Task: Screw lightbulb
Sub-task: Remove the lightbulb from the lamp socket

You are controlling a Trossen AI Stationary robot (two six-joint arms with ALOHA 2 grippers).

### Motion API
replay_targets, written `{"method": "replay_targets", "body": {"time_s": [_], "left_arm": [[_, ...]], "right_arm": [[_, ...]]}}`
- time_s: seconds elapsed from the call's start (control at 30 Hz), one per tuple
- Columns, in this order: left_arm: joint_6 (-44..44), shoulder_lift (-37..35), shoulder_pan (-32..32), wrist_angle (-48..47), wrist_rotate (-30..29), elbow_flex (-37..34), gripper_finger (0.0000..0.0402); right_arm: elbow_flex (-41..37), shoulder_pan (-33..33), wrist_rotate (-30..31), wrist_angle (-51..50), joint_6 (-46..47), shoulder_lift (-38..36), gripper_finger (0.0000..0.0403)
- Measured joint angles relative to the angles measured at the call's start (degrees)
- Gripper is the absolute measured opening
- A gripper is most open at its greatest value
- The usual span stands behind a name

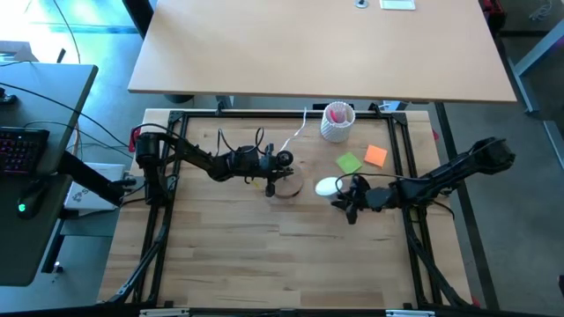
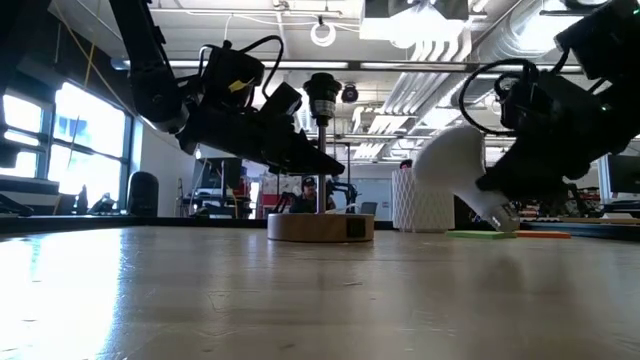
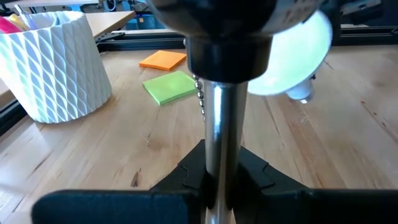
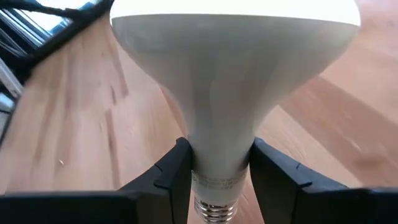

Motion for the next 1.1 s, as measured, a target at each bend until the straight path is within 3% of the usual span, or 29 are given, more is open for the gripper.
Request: {"method": "replay_targets", "body": {"time_s": [0.3,0.57,0.9,1.1], "left_arm": [[0.5,0.0,0.02,0.05,-0.05,0.0,0.0042],[0.2,0.24,0.04,-0.95,-0.23,-0.22,0.0092],[0.13,-0.02,0.11,-2.1,-0.21,-0.13,0.0154],[1.15,-3.29,0.69,-9.0,-0.46,-0.09,0.0161]], "right_arm": [[0.19,0.0,-0.23,-8.15,6.99,-0.07,0.0133],[0.11,-0.05,-0.35,-9.66,8.19,-0.02,0.0135],[0.05,-0.13,-0.39,-9.53,7.75,0.0,0.0224],[0.41,-0.13,-1.02,-6.96,6.36,-0.58,0.0235]]}}
